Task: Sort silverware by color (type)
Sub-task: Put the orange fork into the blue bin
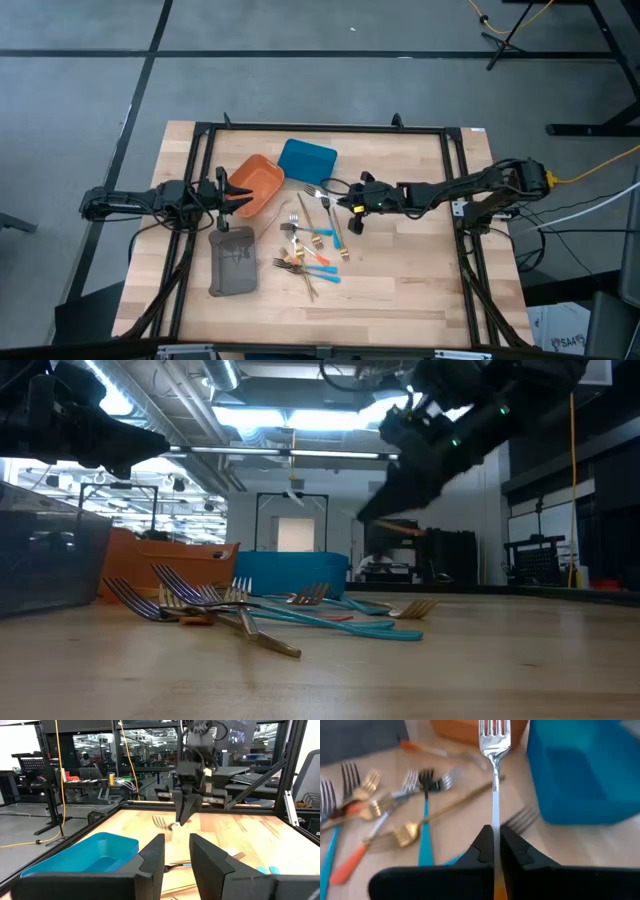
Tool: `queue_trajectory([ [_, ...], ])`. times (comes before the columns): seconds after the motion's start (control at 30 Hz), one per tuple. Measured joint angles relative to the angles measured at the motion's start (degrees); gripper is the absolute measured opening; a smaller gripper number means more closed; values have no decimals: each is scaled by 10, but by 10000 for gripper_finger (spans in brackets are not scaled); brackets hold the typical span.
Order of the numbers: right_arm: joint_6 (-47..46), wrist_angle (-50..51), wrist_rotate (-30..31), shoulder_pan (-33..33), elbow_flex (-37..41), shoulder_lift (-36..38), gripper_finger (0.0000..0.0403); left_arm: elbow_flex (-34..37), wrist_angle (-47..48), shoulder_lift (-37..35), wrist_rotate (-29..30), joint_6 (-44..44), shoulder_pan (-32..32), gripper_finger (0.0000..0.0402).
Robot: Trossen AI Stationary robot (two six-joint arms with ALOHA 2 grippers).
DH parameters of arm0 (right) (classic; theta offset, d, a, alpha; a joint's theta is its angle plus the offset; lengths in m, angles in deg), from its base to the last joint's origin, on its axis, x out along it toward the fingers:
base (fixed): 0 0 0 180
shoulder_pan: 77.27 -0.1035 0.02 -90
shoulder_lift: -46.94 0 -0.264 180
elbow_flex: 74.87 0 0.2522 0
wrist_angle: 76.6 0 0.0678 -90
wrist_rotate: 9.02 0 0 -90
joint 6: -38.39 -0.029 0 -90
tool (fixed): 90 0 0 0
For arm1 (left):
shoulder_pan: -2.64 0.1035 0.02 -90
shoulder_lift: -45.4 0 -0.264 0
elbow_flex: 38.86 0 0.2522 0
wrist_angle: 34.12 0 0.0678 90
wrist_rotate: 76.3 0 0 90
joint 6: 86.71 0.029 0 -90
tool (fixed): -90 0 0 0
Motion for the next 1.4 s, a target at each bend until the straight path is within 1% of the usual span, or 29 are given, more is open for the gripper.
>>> queue_trajectory([
  [0.17, 73, 13, 2, 0, -70, 0, 1, 0, 0, 0, 0, 0, 0, 84],
  [0.4, 187, 65, 47, 7, -181, 0, 1, 0, 0, 0, 0, 0, 0, 84],
  [0.6, 224, 77, 49, 47, -233, 0, 1, 0, 0, 0, 0, 0, 0, 84],
  [0.73, 226, 68, 40, 88, -243, 0, 1, 0, 0, 0, 0, 0, 0, 84],
  [0.9, 221, 37, -19, 147, -244, -7, 1, 0, 0, 0, 0, 0, 0, 84],
  [1.03, 182, 27, -67, 183, -244, -34, 1, 0, 0, 0, 0, 0, 0, 84],
  [1.13, 149, 38, -92, 198, -244, -60, 1, 0, 0, 0, 0, 0, 0, 84],
  [1.27, 121, 41, -97, 207, -244, -98, 1, 0, 0, 0, 0, 1, 0, 84],
  [1.4, 88, 46, -122, 211, -244, -136, 1, 0, 0, 0, 0, 0, 0, 84],
])
